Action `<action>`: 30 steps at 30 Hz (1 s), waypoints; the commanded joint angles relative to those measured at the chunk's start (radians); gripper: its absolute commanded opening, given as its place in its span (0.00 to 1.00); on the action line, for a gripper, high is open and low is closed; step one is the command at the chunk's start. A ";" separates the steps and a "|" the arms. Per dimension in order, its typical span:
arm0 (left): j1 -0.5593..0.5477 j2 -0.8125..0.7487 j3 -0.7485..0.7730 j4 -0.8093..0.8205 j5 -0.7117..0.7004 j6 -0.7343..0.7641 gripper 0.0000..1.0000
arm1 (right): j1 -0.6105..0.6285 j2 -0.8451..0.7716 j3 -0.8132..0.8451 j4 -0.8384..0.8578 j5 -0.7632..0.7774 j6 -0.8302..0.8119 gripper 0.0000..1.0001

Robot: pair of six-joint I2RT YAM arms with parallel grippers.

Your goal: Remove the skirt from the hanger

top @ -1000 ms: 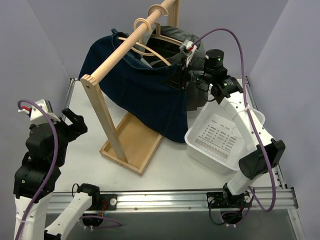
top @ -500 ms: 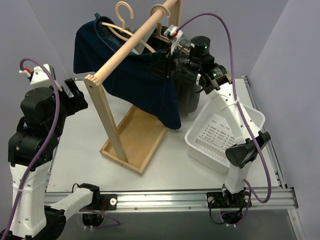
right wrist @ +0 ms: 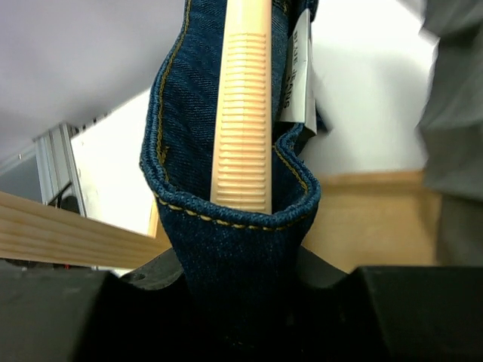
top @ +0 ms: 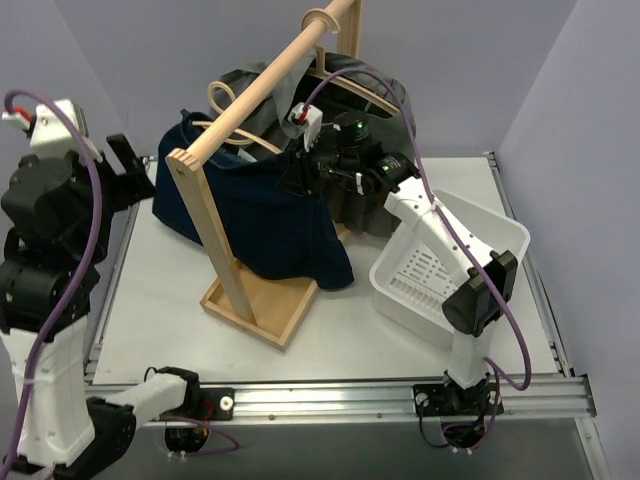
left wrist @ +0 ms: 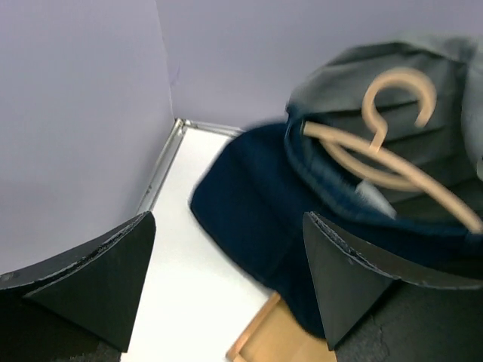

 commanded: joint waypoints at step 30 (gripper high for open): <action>0.349 0.177 -0.097 0.171 0.645 -0.144 0.87 | 0.111 -0.191 -0.197 0.169 -0.184 0.018 0.00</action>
